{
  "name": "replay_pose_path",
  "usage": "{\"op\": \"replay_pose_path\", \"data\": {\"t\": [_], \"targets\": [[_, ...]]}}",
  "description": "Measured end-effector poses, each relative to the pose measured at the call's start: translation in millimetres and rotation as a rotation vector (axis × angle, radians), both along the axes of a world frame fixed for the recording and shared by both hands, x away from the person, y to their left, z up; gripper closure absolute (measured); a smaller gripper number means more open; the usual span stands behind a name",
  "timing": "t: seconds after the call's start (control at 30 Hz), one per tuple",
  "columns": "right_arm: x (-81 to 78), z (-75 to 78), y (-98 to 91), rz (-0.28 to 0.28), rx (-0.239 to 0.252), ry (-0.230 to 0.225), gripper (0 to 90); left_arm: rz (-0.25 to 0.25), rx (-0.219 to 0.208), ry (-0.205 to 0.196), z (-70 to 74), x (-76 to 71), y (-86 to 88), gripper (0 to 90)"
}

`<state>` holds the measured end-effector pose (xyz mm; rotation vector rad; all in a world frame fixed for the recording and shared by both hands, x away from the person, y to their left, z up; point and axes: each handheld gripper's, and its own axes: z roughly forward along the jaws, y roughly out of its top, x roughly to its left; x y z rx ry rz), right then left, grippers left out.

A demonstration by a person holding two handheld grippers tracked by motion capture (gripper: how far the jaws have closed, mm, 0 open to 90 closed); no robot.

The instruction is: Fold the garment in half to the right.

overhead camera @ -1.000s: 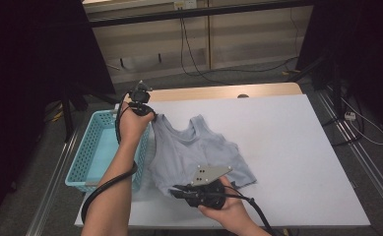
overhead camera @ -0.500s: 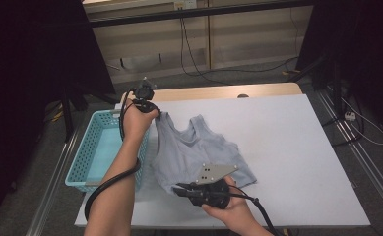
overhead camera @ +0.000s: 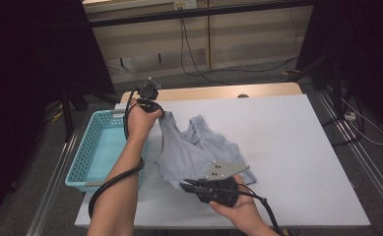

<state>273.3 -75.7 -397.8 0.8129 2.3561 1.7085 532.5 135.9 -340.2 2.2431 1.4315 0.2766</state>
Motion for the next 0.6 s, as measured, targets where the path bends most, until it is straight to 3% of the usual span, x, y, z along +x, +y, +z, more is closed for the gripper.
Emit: {"op": "replay_pose_path", "data": {"t": [0.17,0.37,0.6], "targets": [[0.7,-1.4,-4.9,-0.008,0.011,0.015,83.8,0.0,-0.01,-0.004,-1.0,0.3,-2.2,86.9],[0.7,1.3,-5.5,-0.015,-0.009,-0.009,83.8,-0.009,-0.015,-0.009,0.0,-0.1,-5.3,87.0],[0.6,1.6,-7.9,-0.018,-0.003,-0.003,83.8,-0.01,-0.014,-0.011,0.2,0.1,-5.7,86.9]]}}
